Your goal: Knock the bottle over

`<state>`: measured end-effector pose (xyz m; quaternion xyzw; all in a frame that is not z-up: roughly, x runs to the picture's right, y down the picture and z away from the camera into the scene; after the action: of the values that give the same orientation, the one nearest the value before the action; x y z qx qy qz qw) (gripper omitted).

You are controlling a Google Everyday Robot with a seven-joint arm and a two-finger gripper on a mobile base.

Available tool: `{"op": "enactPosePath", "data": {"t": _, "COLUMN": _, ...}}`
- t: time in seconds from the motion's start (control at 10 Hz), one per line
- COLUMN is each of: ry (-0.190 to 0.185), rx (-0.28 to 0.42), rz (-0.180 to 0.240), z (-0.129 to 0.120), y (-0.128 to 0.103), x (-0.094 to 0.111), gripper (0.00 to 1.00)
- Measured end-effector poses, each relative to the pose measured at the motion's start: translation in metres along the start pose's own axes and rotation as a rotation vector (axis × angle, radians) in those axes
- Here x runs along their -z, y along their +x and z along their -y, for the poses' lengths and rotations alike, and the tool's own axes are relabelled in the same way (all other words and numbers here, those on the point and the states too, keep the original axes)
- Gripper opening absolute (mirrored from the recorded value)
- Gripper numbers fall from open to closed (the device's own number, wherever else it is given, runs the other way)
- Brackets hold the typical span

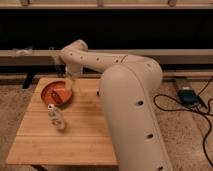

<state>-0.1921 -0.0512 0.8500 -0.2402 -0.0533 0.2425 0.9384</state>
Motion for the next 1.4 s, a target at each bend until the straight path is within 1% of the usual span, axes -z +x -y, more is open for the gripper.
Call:
{"op": "enactPosePath", "data": {"t": 0.2, "ry": 0.016, "rx": 0.036, "rz": 0.022, "z": -0.030, "y": -0.012, "x": 0.021, "gripper": 0.80}}
{"op": "enactPosePath", "data": {"t": 0.4, "ry": 0.022, "rx": 0.088, "rz": 0.036, "z": -0.065, "y": -0.025, "x": 0.034, "gripper": 0.80}}
{"op": "enactPosePath", "data": {"t": 0.7, "ry": 0.023, "rx": 0.169, "rz": 0.050, "z": -0.114, "y": -0.035, "x": 0.046, "gripper": 0.80}}
{"op": "enactPosePath", "data": {"t": 0.8, "ry": 0.020, "rx": 0.192, "rz": 0.059, "z": -0.125, "y": -0.039, "x": 0.048, "gripper": 0.80}}
{"op": "enactPosePath", "data": {"t": 1.4, "ry": -0.003, "rx": 0.269, "rz": 0.087, "z": -0.149, "y": -0.050, "x": 0.048, "gripper": 0.80}}
